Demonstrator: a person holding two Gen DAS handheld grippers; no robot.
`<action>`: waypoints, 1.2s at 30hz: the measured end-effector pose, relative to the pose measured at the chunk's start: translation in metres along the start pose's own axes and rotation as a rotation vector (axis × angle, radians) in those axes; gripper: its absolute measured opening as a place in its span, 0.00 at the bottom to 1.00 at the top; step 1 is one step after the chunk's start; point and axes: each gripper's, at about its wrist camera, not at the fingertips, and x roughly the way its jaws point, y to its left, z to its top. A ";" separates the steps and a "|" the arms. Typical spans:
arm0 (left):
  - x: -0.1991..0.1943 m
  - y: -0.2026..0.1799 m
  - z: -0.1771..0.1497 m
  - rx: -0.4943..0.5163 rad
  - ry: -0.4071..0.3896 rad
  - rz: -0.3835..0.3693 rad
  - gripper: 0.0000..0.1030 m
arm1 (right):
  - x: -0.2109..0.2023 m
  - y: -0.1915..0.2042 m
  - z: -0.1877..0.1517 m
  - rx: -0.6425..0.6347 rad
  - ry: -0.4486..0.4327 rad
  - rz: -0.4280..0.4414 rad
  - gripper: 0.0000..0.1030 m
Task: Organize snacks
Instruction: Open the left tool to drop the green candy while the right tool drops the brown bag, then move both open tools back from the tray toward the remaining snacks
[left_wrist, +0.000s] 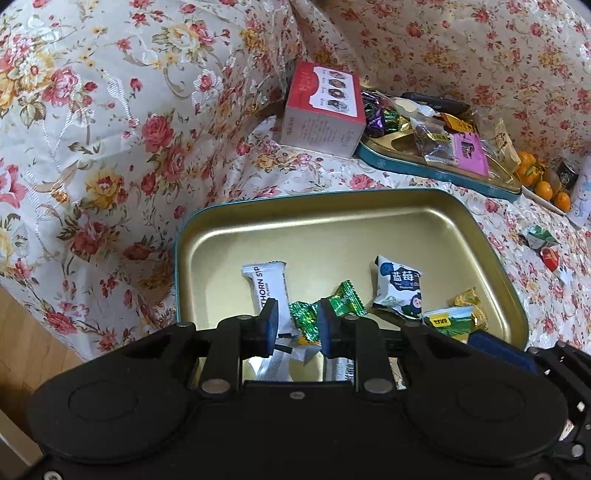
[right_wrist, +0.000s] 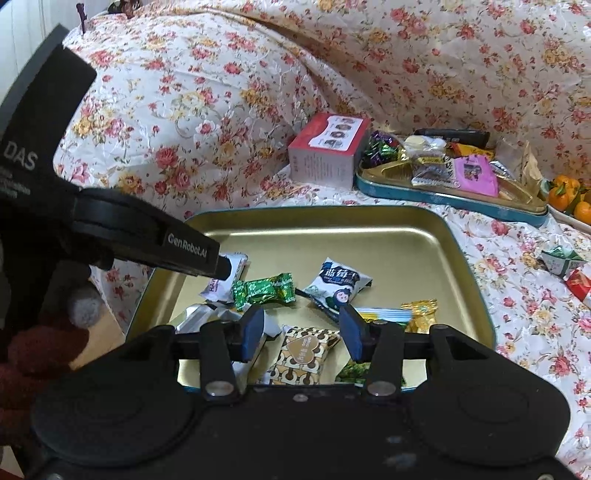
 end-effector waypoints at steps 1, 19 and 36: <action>0.000 -0.001 0.000 0.004 -0.001 -0.001 0.31 | -0.003 -0.002 0.000 0.003 -0.005 -0.005 0.48; -0.012 -0.064 -0.020 0.162 -0.009 -0.069 0.31 | -0.053 -0.105 -0.046 0.169 -0.028 -0.240 0.48; -0.016 -0.183 -0.027 0.258 0.025 -0.202 0.31 | -0.080 -0.219 -0.067 0.266 -0.079 -0.387 0.48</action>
